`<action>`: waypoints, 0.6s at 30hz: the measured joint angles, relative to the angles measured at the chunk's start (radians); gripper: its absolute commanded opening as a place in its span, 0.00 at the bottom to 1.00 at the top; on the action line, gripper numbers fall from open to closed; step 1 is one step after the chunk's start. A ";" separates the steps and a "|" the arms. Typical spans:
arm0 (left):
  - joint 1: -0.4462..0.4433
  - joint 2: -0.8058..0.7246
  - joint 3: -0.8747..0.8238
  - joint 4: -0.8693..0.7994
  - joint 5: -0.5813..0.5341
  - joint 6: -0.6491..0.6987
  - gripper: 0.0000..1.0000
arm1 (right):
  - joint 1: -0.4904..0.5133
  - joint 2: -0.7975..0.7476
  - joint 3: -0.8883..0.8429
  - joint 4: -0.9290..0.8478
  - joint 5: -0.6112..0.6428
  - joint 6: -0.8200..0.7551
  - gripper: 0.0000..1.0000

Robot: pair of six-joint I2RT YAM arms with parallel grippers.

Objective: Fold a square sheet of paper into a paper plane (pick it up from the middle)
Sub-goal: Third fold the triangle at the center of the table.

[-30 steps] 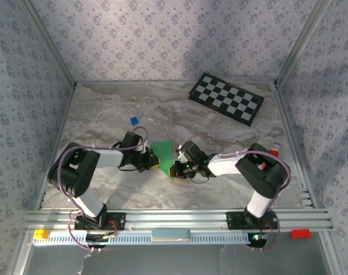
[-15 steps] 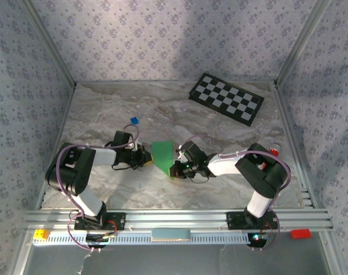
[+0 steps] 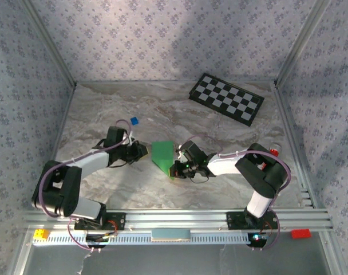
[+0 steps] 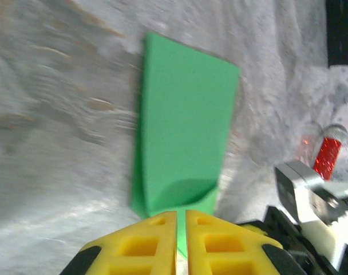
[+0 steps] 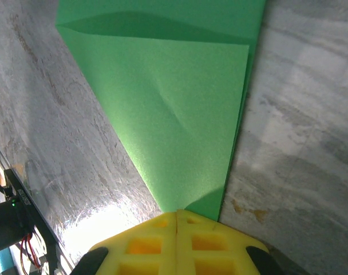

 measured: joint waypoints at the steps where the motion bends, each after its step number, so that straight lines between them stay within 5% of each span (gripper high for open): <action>1: -0.031 -0.005 0.005 0.000 -0.003 -0.011 0.11 | 0.000 0.000 0.001 -0.002 0.000 0.000 0.00; 8: -0.226 0.048 0.029 0.004 -0.024 -0.069 0.09 | 0.000 0.000 0.002 -0.003 0.001 0.010 0.00; 18: -0.245 0.167 0.051 0.056 -0.063 -0.101 0.07 | 0.001 0.001 0.002 -0.002 0.001 0.018 0.00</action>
